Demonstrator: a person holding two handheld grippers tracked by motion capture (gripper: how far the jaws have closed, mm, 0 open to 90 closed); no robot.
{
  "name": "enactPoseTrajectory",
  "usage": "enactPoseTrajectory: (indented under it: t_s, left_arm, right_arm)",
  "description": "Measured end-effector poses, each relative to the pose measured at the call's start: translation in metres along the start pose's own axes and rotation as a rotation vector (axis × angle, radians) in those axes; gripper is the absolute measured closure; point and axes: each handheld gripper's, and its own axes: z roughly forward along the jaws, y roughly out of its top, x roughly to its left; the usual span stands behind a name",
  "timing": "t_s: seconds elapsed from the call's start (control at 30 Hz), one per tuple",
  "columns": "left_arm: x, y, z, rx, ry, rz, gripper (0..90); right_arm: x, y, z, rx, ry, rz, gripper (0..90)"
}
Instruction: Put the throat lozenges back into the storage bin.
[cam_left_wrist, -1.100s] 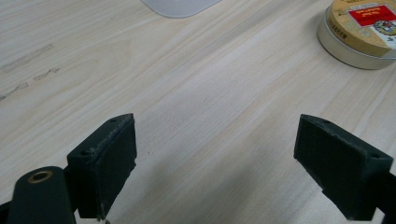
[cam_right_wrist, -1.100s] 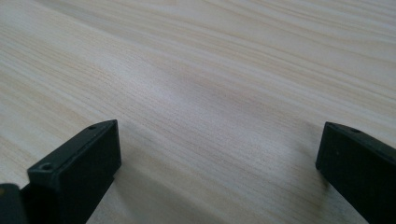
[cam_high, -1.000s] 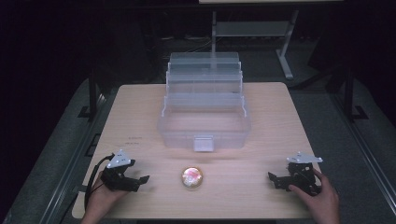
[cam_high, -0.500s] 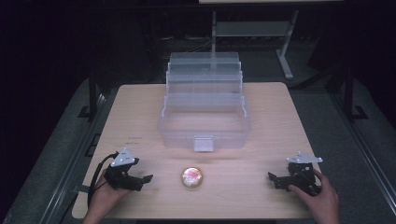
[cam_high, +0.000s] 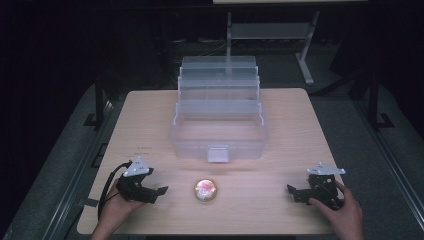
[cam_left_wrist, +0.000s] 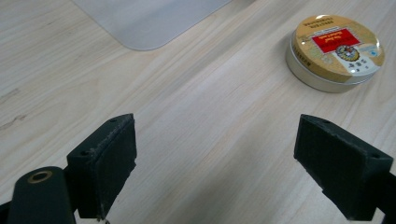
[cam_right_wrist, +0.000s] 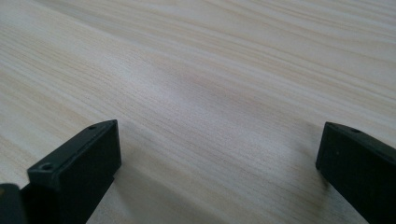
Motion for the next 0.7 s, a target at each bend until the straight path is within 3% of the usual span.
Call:
enactPoseTrajectory:
  t_s: [0.7]
  left_arm:
    - [-0.011,0.019,0.015,0.008,-0.048,0.042,12.4]
  right_arm:
    - [0.0,0.0,0.0,0.0,0.0,0.0,0.0]
